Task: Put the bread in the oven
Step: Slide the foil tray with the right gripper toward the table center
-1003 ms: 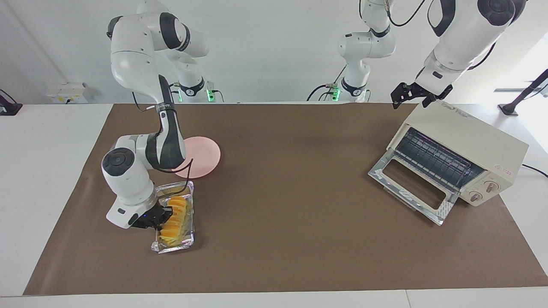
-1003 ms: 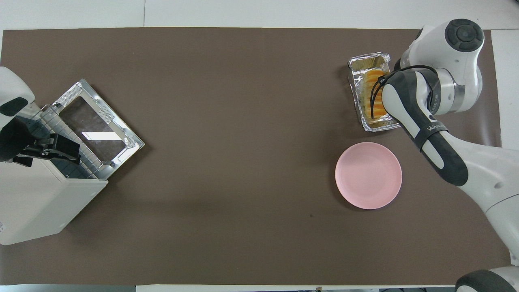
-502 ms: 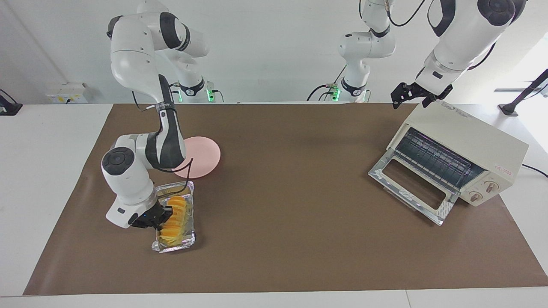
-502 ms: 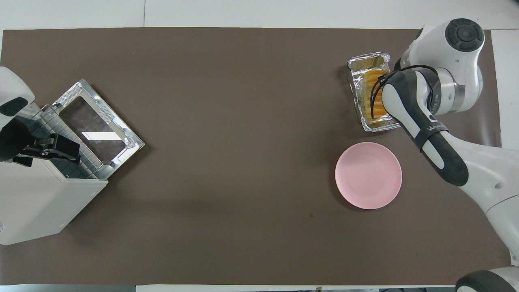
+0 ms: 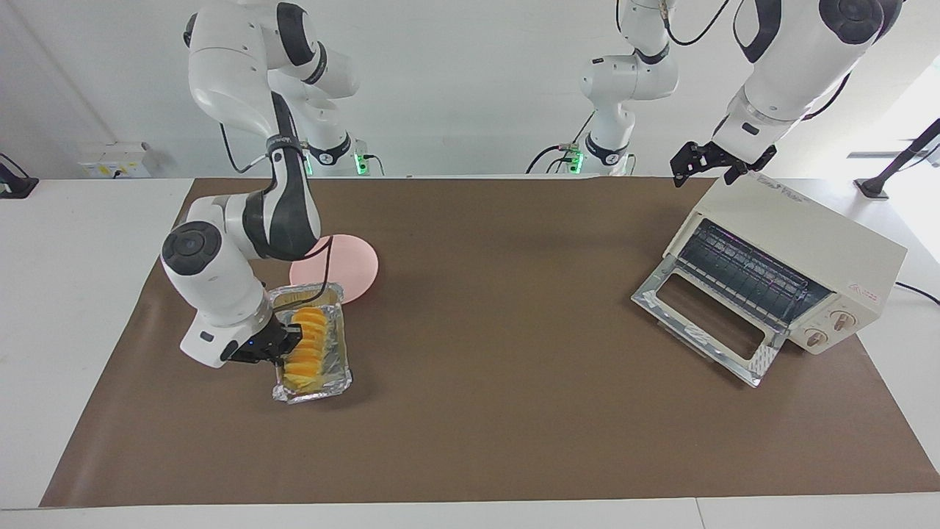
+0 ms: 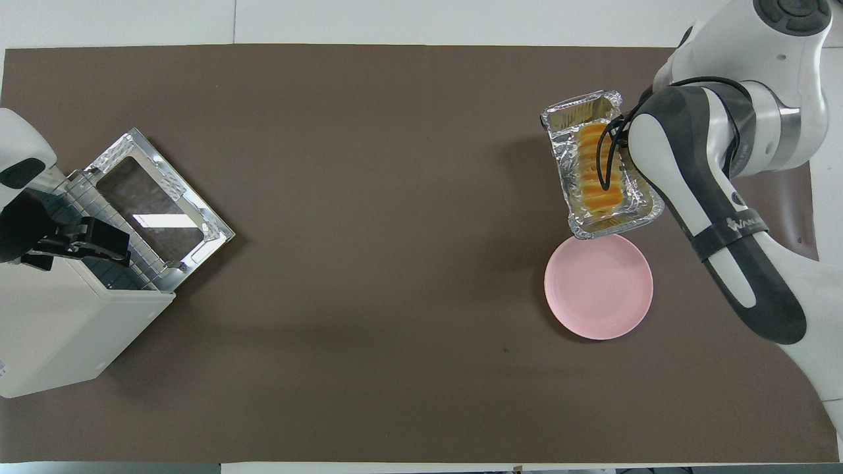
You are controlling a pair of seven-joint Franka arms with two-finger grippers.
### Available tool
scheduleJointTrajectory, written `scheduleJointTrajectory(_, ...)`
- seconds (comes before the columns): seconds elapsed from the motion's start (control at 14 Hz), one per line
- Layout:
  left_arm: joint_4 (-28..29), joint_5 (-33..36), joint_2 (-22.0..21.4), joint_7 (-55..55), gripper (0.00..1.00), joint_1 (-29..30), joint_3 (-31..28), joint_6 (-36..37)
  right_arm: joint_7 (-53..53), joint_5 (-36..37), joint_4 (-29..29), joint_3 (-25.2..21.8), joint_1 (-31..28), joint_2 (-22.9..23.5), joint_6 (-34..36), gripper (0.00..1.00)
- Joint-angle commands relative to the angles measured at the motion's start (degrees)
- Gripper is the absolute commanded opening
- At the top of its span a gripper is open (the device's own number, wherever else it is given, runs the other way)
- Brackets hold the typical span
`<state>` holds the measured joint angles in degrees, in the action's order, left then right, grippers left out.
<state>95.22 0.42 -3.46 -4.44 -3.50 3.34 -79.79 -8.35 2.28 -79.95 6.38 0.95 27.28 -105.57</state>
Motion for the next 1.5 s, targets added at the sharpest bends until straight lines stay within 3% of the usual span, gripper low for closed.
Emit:
scheduleJointTrajectory(0.0,0.1,-0.2,-0.9,0.1,1.00,0.5,0.3,0.6,9.4,-1.6,0.3,0.1,5.0,-3.4,4.5,0.00)
scheduleJointTrajectory(0.43,0.1,-0.2,-0.9,0.1,1.00,0.5,0.3,0.6,30.1,-3.9,-1.3,0.2,19.9,-4.8,4.8,0.00)
scheduleJointTrajectory(0.72,0.1,-0.3,-0.9,0.1,1.00,0.5,0.3,0.6,35.5,-4.7,-7.3,0.2,26.7,-3.5,-5.2,0.00)
scheduleJointTrajectory(1.15,0.1,-0.3,-0.9,0.2,1.00,0.5,0.3,0.7,37.6,-4.6,-16.4,0.2,30.3,-1.1,-19.7,0.00)
scheduleJointTrajectory(1.43,0.2,-0.3,-0.9,0.2,1.00,-0.1,0.4,1.2,37.0,-4.2,-18.8,0.2,30.5,-0.6,-23.1,0.00)
